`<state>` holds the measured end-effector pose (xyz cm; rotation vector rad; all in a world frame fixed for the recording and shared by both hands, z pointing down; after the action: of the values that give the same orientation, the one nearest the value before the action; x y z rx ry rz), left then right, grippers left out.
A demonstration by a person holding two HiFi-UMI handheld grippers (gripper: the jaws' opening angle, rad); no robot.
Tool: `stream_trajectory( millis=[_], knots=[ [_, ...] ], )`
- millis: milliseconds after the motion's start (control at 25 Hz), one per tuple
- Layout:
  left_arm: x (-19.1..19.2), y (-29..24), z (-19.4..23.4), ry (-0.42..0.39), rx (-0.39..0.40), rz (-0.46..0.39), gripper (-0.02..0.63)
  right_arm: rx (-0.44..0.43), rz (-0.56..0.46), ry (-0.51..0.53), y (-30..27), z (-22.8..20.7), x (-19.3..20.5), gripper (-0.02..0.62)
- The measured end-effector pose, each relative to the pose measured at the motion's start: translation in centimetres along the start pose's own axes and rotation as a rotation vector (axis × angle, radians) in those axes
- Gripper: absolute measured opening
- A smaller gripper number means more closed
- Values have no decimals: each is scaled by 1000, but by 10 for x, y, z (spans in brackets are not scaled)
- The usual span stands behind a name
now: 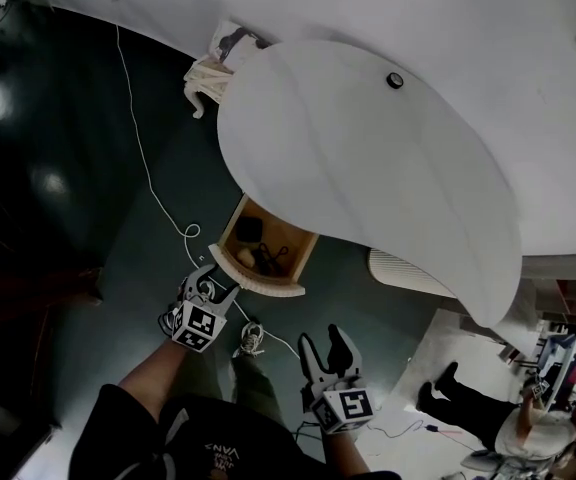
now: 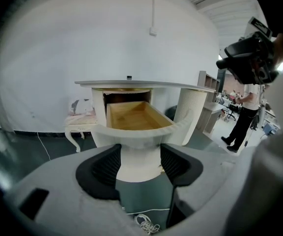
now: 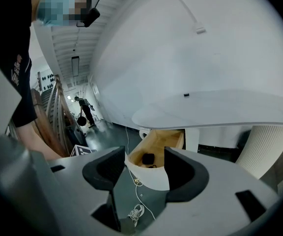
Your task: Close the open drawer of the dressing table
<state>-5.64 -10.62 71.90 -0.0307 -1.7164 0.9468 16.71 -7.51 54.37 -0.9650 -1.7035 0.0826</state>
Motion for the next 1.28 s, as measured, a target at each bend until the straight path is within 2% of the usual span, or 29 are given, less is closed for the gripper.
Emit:
stream_trajectory(
  millis=[280,520,920,1280],
  knots=[
    [-16,-22,10,8,4,-23,253,-6,-6,-20,-13,3,-2,238],
    [-32,-44,27,-20,22,-52,253,-11,-7,-41,-25,11,-3,238],
    [-58,-78,55,-66,57,-92,252,62,16,-49,-38,9,-11,238],
    [-74,-97,72,-99,112,-128,252,87,0,-73,-59,16,-16,238]
  ],
)
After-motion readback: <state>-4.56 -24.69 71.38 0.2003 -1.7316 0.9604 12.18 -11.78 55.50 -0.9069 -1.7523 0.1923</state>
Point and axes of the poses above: the fingertips, and each gripper's own axes: y backward along the fingers, z to its left, x out of its underside, the point moved 5 cm from there along y, backward along the fingers, and after that the axes turned 8 degrees about -y, right-handed, at the moved point
